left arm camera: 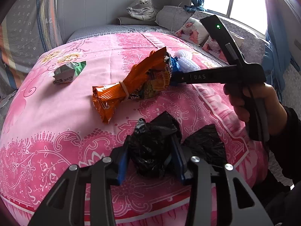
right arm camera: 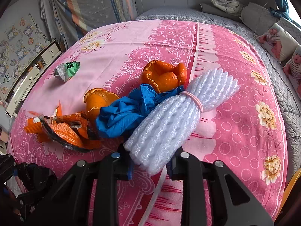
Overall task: Collect trash
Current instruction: 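Grasp the black plastic bags with left gripper while right closes on white foam net, then carry the black bags and white foam net bundle over the yellow-rimmed bin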
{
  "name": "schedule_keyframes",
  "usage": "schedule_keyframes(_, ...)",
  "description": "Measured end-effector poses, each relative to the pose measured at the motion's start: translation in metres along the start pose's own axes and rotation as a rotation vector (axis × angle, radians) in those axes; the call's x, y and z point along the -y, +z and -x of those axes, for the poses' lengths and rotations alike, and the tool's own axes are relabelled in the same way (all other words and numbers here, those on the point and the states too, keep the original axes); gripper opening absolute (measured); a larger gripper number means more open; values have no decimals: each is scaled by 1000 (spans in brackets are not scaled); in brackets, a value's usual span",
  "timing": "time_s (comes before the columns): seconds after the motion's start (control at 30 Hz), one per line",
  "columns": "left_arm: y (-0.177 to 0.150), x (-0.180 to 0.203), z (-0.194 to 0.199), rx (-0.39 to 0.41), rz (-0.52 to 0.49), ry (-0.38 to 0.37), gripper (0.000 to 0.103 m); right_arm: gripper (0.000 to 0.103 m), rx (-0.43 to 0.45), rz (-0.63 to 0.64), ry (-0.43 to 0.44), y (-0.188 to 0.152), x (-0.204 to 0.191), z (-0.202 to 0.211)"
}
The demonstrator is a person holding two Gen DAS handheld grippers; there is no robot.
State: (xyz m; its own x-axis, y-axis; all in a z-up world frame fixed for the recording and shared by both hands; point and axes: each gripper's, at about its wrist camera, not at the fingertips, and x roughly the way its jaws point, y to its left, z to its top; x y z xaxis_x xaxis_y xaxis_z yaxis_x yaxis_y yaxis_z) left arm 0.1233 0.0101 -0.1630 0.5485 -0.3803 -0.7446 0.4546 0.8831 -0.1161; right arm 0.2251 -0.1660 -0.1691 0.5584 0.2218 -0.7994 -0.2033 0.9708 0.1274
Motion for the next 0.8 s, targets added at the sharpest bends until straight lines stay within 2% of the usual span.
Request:
schedule_keyframes(0.23, 0, -5, 8, 5, 42, -41, 34, 15, 34, -4, 0, -1, 0, 11)
schedule_keyframes(0.53, -1, -13, 25, 36, 85, -67, 33, 15, 75, -29, -13, -2, 10, 31)
schedule_keyframes(0.8, -1, -29, 40, 68, 148, -60, 33, 15, 130, -57, -42, -7, 29, 58)
